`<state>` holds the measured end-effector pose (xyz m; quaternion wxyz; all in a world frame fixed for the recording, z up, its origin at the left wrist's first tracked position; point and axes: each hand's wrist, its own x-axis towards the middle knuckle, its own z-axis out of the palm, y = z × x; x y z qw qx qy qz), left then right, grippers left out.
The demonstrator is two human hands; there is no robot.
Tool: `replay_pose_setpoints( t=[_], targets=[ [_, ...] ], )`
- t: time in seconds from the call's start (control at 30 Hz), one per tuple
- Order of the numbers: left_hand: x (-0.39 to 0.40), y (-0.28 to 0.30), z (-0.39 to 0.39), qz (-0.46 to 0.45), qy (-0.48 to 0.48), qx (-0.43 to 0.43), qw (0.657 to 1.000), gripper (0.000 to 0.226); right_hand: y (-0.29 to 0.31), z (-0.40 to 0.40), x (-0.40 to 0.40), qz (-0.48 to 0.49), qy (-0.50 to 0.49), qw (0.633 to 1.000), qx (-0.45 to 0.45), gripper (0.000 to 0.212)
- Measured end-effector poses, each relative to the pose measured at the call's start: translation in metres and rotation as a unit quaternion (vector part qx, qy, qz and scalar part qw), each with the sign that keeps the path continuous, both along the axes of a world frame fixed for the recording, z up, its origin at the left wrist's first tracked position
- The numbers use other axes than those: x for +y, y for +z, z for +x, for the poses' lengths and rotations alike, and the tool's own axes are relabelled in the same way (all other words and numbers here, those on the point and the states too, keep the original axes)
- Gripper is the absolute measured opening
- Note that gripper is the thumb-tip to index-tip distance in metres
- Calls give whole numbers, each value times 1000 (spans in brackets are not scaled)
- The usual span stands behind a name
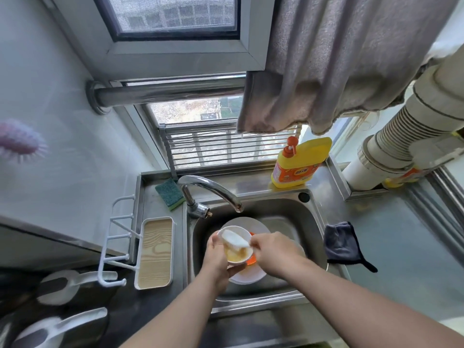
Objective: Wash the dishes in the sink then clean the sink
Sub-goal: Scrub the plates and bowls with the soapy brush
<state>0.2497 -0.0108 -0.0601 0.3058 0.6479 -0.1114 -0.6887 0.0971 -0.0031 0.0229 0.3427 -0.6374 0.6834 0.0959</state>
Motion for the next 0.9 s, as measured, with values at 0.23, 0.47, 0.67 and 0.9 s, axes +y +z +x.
replay_pose_setpoints(
  t=[0.23, 0.47, 0.67, 0.9],
  targets=[
    [-10, 1, 6, 8, -3, -26, 1000, 29, -1, 6, 9, 41, 29, 998, -34, 31],
    [-24, 10, 17, -17, -48, -21, 998, 36, -1, -15, 16, -10, 25, 999, 42, 30],
    [-13, 15, -2, -8, -7, 4, 1000, 26, -4, 1, 11, -9, -95, 993, -76, 30],
    [-13, 17, 0, -35, -5, -40, 999, 28, -20, -1, 25, 55, -151, 974, -159, 18]
  ],
)
